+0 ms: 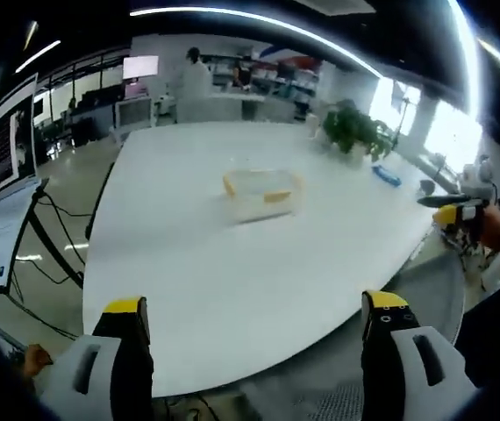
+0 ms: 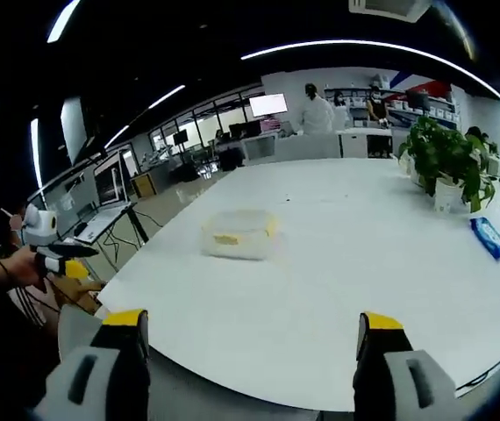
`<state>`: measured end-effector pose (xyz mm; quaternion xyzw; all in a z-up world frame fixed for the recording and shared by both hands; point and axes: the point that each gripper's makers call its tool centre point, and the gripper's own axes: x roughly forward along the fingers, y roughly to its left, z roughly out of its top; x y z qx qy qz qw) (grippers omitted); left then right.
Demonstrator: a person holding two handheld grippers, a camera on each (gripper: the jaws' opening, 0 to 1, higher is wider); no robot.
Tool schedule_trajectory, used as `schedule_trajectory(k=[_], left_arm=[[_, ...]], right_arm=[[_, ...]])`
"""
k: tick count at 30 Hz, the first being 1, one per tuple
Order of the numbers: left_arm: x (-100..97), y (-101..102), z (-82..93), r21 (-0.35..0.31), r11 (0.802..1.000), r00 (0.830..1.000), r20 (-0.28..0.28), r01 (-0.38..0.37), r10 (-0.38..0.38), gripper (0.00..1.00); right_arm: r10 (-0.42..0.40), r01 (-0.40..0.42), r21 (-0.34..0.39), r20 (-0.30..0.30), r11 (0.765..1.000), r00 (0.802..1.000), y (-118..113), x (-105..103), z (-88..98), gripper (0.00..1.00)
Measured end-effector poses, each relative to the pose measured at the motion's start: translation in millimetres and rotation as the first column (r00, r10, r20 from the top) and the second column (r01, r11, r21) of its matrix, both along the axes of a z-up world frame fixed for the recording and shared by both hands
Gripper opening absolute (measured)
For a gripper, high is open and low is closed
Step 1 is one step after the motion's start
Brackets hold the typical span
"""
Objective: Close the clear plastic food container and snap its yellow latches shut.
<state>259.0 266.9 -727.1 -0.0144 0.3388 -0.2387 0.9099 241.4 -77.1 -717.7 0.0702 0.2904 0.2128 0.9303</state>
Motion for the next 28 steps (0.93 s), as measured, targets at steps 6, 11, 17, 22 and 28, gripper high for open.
schedule_trajectory(k=[6, 11, 17, 22, 28], left_arm=[[-5.2, 3.5, -0.8, 0.008, 1.000, 1.000, 0.005, -0.019, 0.019, 0.99], [-9.2, 2.7, -3.3, -0.004, 1.000, 1.000, -0.001, -0.013, 0.013, 0.99], [-11.0, 3.1, -5.8, -0.018, 1.000, 1.000, -0.004, -0.004, 0.004, 0.99], [-11.5, 4.2, -7.5, -0.032, 0.999, 1.000, 0.001, -0.003, 0.003, 0.99], [-13.2, 4.1, -9.7, -0.041, 0.999, 1.000, 0.000, 0.008, -0.008, 0.99]], right_arm=[[0.010, -0.010, 0.007, 0.001, 1.000, 1.000, 0.0, -3.9, -0.5, 1.00], [0.004, -0.004, 0.036, 0.006, 0.999, 1.000, 3.3, -6.4, 2.6, 1.00], [0.005, -0.005, 0.036, 0.001, 0.999, 1.000, 4.8, -9.6, 3.6, 1.00], [-0.001, 0.001, 0.027, 0.005, 1.000, 1.000, 5.2, -10.1, 5.4, 0.99], [-0.007, 0.007, 0.019, -0.006, 1.000, 1.000, 5.8, -11.3, 4.8, 0.99]])
